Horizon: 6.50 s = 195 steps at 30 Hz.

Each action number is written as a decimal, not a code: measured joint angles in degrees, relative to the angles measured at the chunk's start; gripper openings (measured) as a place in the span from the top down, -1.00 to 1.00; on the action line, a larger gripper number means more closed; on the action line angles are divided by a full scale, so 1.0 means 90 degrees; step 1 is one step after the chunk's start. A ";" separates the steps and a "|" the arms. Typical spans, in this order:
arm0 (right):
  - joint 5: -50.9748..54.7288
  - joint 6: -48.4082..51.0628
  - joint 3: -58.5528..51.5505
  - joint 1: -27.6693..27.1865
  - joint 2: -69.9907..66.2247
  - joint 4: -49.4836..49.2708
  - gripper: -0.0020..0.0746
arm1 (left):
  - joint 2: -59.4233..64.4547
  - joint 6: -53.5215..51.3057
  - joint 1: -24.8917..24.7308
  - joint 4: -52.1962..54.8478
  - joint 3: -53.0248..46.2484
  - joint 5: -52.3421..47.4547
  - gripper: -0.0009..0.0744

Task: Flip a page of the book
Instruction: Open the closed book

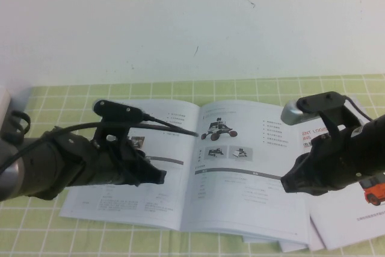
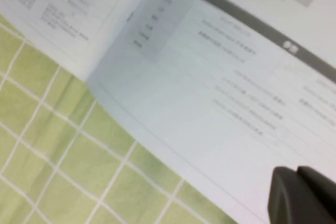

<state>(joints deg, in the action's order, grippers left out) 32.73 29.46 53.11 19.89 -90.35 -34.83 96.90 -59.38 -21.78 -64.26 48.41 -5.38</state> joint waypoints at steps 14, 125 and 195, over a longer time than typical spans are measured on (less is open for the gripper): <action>0.0079 -0.1566 0.0000 0.0335 -0.0053 0.1842 0.95 | 0.0809 0.1050 0.0518 0.1160 0.0038 -0.0721 0.99; -0.0561 -0.1512 0.0000 -0.1024 -0.1166 0.1760 0.10 | 0.0960 0.6598 -0.1563 0.5474 0.1149 -0.1416 0.98; -0.0195 0.1080 0.0000 -0.1075 -0.1695 -0.1932 0.10 | -0.0094 0.9182 -0.1261 0.9018 0.1149 -0.1761 0.98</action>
<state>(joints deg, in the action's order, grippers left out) 30.97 39.19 53.11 10.21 -105.61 -52.22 96.06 23.25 -33.12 16.90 58.75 -21.23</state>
